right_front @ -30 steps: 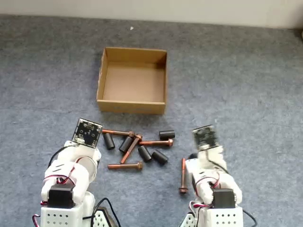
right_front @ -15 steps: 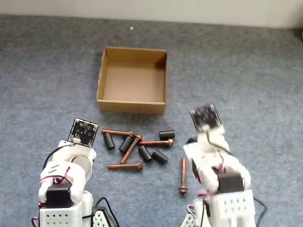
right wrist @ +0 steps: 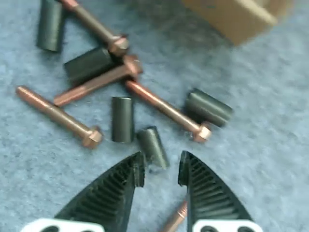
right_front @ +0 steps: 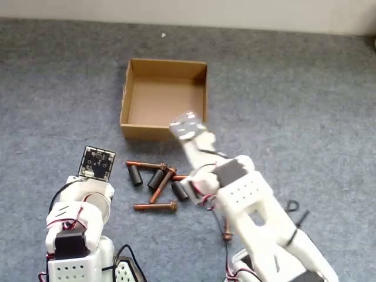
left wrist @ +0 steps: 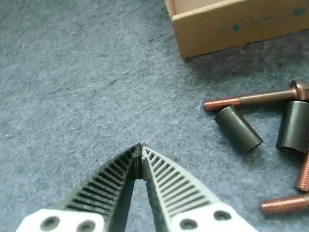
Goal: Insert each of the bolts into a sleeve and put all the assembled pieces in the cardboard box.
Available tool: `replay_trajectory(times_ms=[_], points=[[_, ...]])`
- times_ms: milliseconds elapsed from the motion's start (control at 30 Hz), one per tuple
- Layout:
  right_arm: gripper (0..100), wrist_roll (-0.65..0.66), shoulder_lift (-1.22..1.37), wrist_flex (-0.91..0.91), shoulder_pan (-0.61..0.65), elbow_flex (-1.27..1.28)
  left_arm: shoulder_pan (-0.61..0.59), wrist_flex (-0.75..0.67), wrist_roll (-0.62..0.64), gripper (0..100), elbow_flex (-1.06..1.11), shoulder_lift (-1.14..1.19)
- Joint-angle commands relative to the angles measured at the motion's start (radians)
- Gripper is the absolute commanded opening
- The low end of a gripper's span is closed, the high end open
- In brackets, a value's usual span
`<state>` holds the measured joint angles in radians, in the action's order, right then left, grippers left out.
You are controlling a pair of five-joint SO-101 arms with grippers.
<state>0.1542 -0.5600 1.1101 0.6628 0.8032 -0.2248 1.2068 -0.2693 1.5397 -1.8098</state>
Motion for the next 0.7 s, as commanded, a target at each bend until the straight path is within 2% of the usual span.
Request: replay_trajectory(times_ms=[0,233,667], points=[[12.4,-0.014,0.079,-0.068,0.081,-0.058,-0.015,-0.023,0.005,1,-0.042,-0.004],[12.4,-0.014,0.277,-0.177,0.12,-0.082,-0.012,-0.023,0.005,1,-0.042,-0.004],[12.4,-0.069,0.467,-0.245,0.143,-0.142,-0.01,-0.023,0.005,1,-0.041,-0.004]])
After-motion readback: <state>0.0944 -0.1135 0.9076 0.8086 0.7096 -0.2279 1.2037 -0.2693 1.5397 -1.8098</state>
